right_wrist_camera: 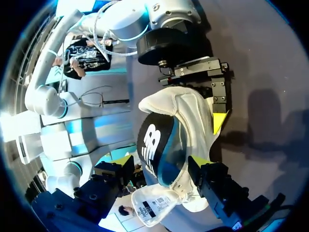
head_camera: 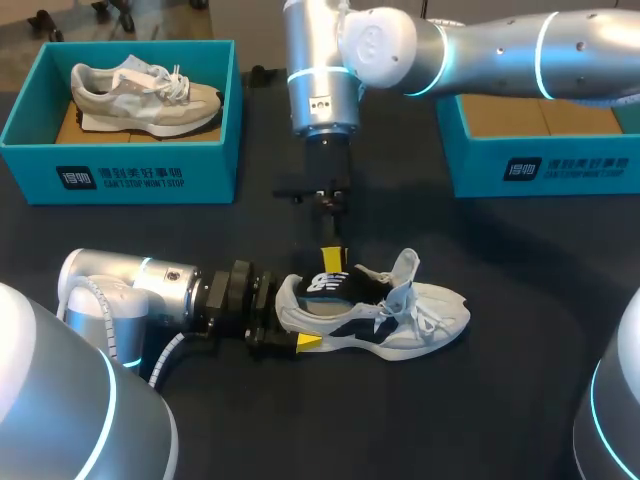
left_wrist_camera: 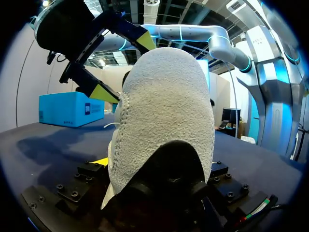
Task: Take the shoe out of the shoebox, open the shoe tongue, remove and reinsert the insole, then place the shoe into the shoebox
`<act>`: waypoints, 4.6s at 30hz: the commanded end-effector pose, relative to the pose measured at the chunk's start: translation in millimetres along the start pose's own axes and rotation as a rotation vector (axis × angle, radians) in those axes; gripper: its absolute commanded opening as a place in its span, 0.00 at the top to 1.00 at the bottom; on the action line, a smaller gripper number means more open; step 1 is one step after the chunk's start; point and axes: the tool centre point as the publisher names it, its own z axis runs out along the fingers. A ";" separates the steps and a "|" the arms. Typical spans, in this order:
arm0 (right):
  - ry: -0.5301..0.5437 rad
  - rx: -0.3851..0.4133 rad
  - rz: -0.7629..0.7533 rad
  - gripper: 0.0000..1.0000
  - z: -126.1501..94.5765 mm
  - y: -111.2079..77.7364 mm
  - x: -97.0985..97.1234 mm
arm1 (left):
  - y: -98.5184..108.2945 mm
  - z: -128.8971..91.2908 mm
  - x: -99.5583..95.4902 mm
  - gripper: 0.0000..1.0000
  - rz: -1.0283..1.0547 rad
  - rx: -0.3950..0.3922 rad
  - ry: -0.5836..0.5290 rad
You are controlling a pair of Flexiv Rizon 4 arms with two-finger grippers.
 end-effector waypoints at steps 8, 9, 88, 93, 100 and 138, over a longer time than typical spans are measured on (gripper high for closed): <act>0.009 0.020 0.027 0.34 2.0 3.0 4.0 | 1.3 0.1 0.0 1.00 0.000 0.001 -0.002; 0.011 0.021 0.033 0.33 2.2 3.3 4.3 | 1.3 0.1 0.0 1.00 0.000 0.001 -0.002; 0.025 -0.062 -0.444 1.00 7.9 46.5 22.7 | 1.3 0.1 0.0 1.00 0.000 0.001 -0.002; 0.030 -0.075 -0.477 1.00 7.4 52.7 22.0 | 1.3 0.1 0.0 1.00 0.000 0.001 -0.002; 0.029 -0.095 -0.523 1.00 4.2 59.2 23.9 | 1.3 0.1 0.0 1.00 0.000 0.001 -0.002; 0.043 -0.218 -0.536 0.00 -12.2 30.5 18.2 | 1.3 0.1 0.0 1.00 0.000 0.001 -0.002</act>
